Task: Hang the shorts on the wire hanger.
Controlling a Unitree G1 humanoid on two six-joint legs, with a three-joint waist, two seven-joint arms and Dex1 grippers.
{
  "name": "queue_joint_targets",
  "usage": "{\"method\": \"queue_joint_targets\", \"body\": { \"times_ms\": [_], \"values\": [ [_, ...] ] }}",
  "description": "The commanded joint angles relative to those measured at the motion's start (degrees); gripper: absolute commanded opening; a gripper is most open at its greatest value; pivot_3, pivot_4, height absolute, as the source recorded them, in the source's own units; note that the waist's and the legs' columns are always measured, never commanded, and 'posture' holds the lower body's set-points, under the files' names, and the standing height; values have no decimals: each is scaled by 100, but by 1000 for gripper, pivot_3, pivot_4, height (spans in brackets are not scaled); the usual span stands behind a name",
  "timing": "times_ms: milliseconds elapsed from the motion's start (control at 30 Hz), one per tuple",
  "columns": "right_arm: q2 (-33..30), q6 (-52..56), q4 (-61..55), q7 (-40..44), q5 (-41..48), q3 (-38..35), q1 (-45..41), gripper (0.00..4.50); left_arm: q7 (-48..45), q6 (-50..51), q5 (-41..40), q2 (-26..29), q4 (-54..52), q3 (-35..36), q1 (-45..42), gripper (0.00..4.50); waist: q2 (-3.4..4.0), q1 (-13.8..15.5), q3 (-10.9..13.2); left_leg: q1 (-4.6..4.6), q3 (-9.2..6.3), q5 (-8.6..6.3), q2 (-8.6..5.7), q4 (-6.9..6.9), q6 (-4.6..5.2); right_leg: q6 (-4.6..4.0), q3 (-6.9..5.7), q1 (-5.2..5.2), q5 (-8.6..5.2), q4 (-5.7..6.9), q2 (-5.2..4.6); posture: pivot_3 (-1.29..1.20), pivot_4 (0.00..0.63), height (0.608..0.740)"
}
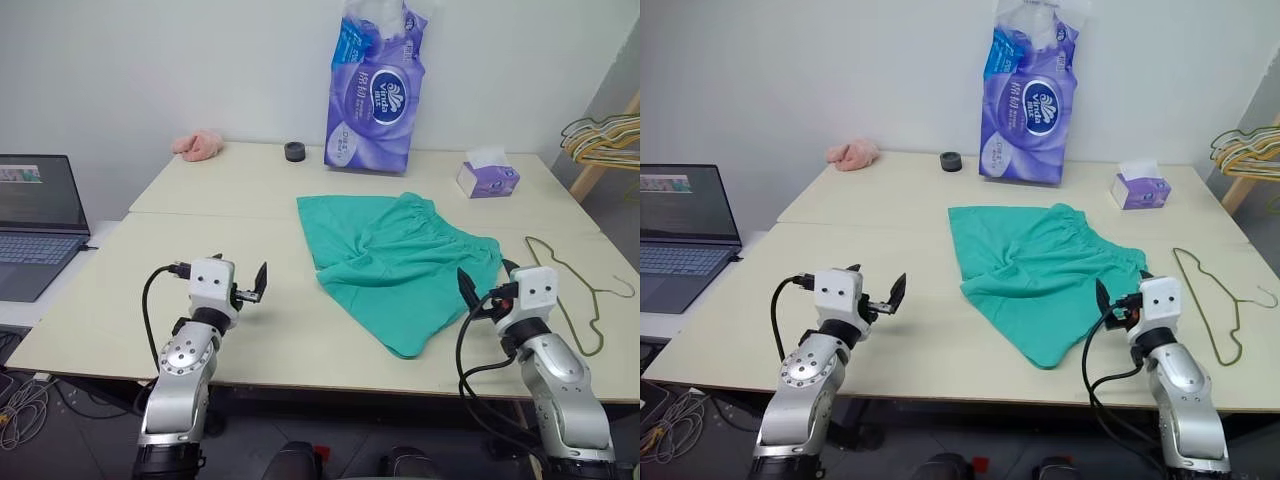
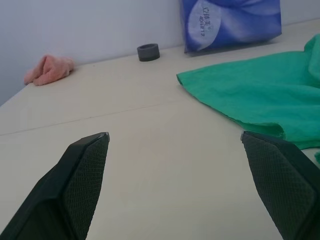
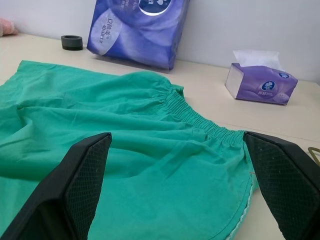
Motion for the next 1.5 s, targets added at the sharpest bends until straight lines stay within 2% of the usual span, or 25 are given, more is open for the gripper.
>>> {"method": "queue_joint_targets", "body": {
  "times_ms": [33, 400, 1100, 1500],
  "values": [
    [13, 66, -366, -87, 22, -37, -61, 4500, -98, -121, -5, 60, -123, -81, -93, 4470, 0, 0, 0, 0, 0, 0, 0, 0, 0, 0, 0, 0, 0, 0, 0, 136, 17, 740],
    [57, 317, -571, -69, 136, -14, -67, 4500, -125, -68, 63, 78, -168, -200, -94, 4470, 0, -4, 0, 0, -2, 0, 1, -3, 0, 0, 4, -1, -2, -1, 0, 132, 18, 740],
    [74, -11, -353, -84, 64, -108, 208, 4500, -906, -401, -131, 166, -9, -459, -397, 4470, 1, -46, -1, 1, -1, 0, 1, -18, 0, -5, 3, -4, -4, -4, 1, 66, 14, 740],
    [174, 12, -855, -298, -30, -153, 669, 4500, -1396, -390, -323, 123, 160, -725, -684, 4470, 8, -223, -4, 3, 3, 0, 0, -25, 0, 17, 12, -5, -22, -4, 2, -9, 23, 740]
  ]
}}
